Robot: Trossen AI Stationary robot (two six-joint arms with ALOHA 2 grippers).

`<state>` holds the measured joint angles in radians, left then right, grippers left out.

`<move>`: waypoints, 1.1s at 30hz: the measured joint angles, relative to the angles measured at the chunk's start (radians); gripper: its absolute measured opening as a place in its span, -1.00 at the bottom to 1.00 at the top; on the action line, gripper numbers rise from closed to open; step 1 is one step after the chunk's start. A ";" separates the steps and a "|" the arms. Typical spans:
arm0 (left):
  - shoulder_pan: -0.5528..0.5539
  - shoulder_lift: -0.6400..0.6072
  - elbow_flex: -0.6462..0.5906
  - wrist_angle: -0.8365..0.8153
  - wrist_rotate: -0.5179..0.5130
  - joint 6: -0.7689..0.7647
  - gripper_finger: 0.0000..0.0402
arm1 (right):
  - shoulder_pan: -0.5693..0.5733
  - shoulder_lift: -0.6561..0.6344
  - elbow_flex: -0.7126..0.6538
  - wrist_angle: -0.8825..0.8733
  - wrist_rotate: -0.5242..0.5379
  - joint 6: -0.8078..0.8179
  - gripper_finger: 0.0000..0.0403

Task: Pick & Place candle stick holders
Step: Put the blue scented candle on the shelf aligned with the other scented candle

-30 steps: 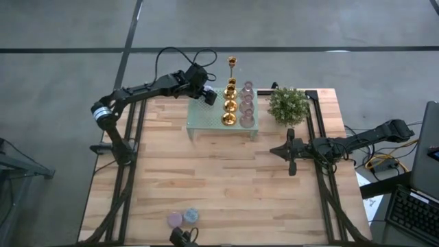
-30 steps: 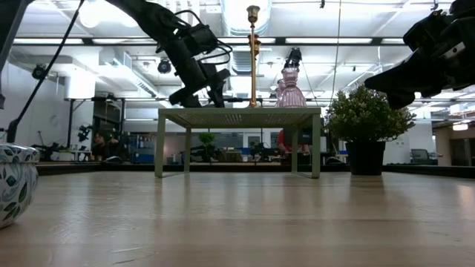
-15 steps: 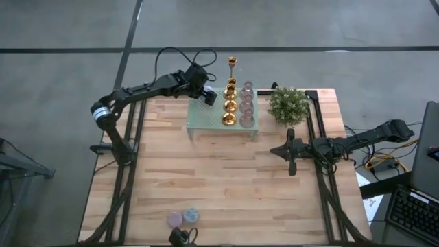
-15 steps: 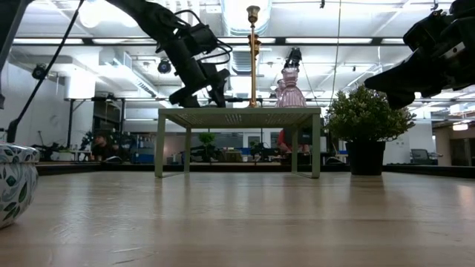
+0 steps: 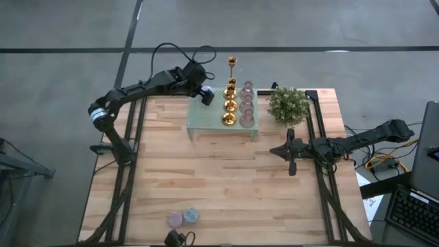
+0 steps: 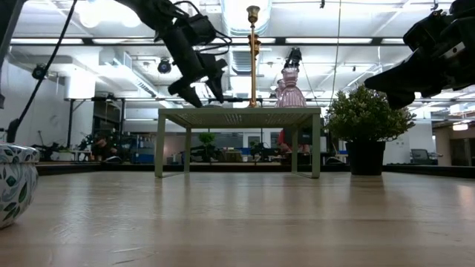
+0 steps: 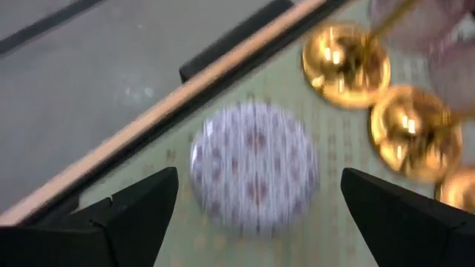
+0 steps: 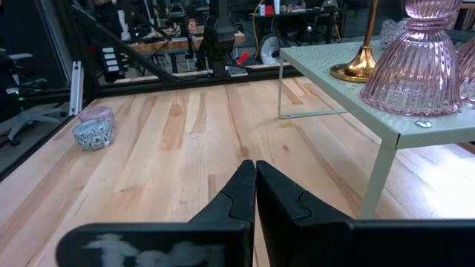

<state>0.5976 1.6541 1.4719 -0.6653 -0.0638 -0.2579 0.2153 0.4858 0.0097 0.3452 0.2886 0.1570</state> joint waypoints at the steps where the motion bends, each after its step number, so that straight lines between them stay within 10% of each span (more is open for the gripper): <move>1: 0.000 -0.008 -0.001 -0.025 0.003 0.006 0.90 | 0.000 0.000 0.000 0.000 0.000 0.000 -0.96; 14: -0.141 -0.211 -0.088 -0.163 0.022 0.004 0.90 | 0.000 0.000 0.000 0.000 0.000 0.000 -0.96; 33: -0.771 -0.457 -0.571 0.201 0.013 -0.258 0.90 | 0.000 0.000 0.000 0.000 0.000 0.000 -0.96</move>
<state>-0.1733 1.1973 0.9013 -0.4646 -0.0503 -0.5162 0.2153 0.4862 0.0097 0.3449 0.2886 0.1570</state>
